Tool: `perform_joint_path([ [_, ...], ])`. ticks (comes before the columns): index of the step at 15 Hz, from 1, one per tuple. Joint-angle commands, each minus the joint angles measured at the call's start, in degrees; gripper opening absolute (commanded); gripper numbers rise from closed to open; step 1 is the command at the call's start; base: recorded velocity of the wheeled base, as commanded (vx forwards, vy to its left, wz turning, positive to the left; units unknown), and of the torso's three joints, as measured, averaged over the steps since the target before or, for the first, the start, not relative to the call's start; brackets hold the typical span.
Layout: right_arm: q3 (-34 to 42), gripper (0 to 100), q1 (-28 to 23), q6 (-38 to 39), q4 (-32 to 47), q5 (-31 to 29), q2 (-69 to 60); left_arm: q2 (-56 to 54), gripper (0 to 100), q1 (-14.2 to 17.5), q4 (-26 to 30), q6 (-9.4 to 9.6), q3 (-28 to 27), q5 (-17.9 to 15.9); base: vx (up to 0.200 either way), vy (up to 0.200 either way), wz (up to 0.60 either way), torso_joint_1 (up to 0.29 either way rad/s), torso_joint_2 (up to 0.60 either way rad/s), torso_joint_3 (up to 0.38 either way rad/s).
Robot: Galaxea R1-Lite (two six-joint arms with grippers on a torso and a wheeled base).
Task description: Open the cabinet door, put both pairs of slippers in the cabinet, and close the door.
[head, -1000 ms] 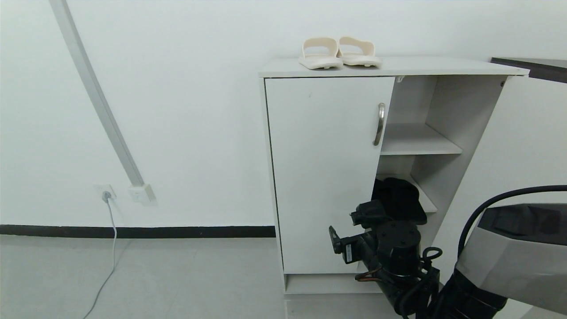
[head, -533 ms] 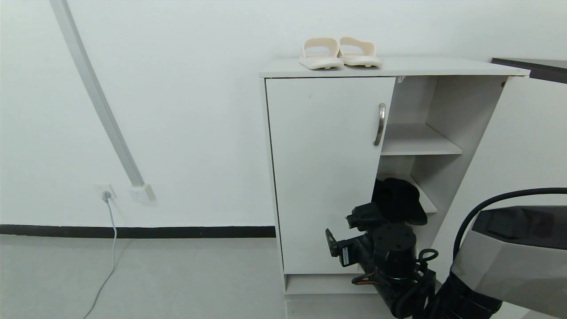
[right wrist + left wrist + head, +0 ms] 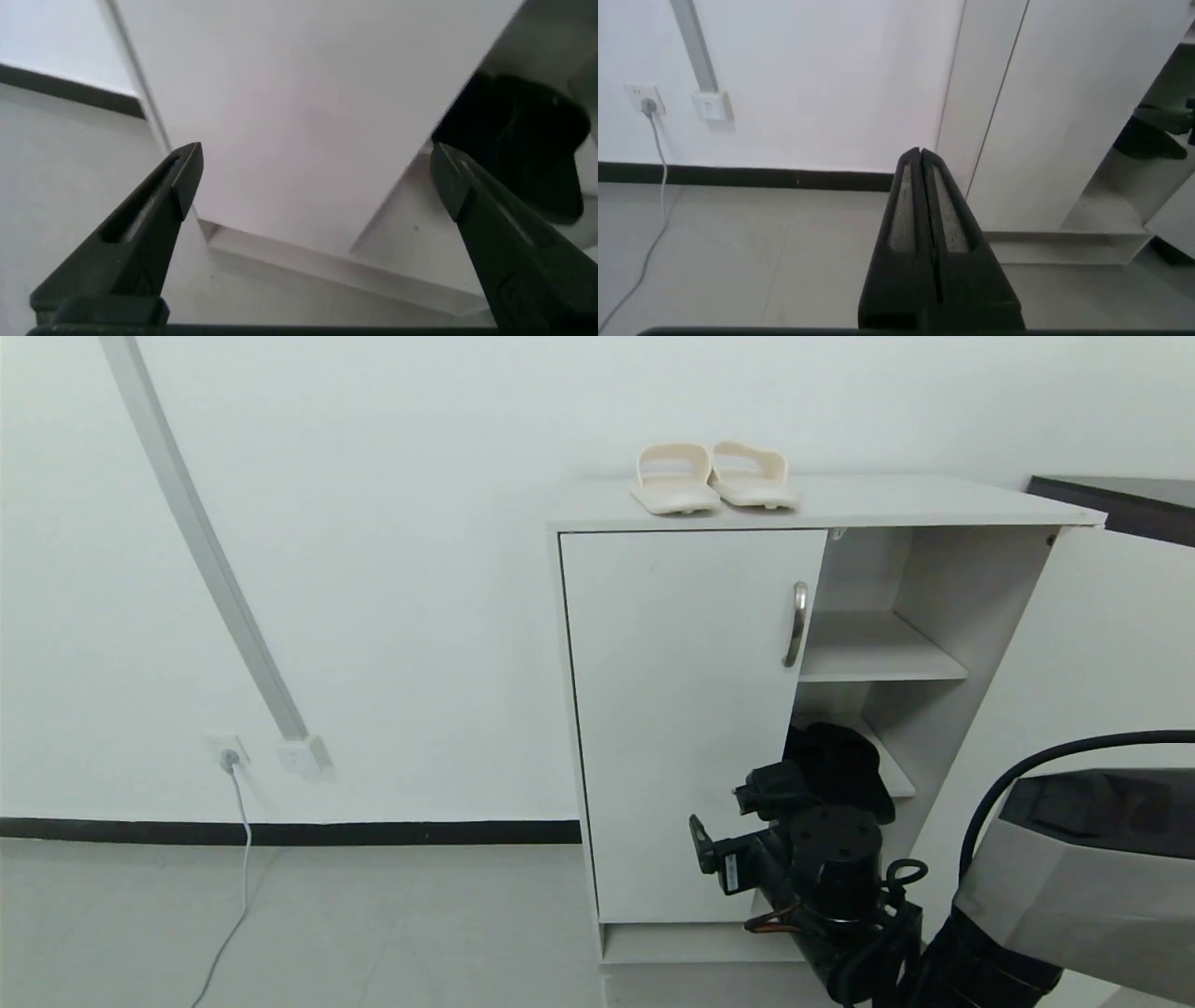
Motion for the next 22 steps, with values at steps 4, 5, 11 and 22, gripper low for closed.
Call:
perform_joint_path([
  [4, 0.0, 100, 0.0, 0.0, 0.1, 0.0, 0.0, 0.1, 0, 0.0, 0.0, -0.10, 0.0, 0.0, 0.000, 0.000, 0.00, 0.073, -0.46, -0.349],
  [5, 0.0, 100, 0.0, 0.0, 0.1, 0.0, 0.0, 0.0, 0, 0.0, 0.0, -0.10, 0.0, 0.0, 0.000, 0.000, 0.00, 0.110, -0.46, -0.339],
  [11, -0.1, 100, 0.0, 0.0, 0.1, 0.0, 0.0, 0.0, 0, 0.0, 0.0, -0.10, 0.0, 0.0, 0.000, 0.000, 0.00, 0.146, -0.47, -0.325],
  [22, 0.1, 100, 0.0, 0.0, 0.0, 0.0, 0.0, 0.0, 0, 0.0, 0.0, -0.28, 0.0, 0.0, 0.000, 0.000, 0.00, 0.204, -0.52, -0.318],
])
